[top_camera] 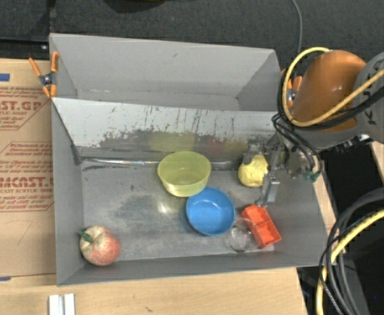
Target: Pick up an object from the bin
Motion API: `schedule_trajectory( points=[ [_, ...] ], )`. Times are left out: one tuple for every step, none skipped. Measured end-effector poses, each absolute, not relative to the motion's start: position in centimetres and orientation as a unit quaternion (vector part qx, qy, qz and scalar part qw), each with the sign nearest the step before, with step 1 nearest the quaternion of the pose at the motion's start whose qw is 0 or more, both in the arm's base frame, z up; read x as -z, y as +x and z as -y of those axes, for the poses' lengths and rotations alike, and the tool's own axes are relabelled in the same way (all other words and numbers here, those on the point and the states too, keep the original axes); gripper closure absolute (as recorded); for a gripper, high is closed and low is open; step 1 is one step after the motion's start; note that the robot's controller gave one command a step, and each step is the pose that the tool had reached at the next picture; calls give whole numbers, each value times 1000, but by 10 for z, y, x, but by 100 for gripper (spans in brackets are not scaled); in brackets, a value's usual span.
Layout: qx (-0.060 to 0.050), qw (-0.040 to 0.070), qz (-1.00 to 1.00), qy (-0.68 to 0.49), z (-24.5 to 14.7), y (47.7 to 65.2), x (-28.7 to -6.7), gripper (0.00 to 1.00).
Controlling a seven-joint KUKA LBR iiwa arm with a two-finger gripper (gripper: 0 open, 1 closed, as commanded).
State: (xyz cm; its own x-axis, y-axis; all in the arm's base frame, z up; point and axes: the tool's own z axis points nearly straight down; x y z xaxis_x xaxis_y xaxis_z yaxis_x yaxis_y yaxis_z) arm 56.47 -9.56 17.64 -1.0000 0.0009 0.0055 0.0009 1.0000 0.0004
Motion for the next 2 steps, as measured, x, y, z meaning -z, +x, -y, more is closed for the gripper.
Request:
schedule_trajectory(
  points=[
    [0,-1,1000,0,95,566,-181,0],
    [2,6,999,34,16,514,-65,0]
  ],
)
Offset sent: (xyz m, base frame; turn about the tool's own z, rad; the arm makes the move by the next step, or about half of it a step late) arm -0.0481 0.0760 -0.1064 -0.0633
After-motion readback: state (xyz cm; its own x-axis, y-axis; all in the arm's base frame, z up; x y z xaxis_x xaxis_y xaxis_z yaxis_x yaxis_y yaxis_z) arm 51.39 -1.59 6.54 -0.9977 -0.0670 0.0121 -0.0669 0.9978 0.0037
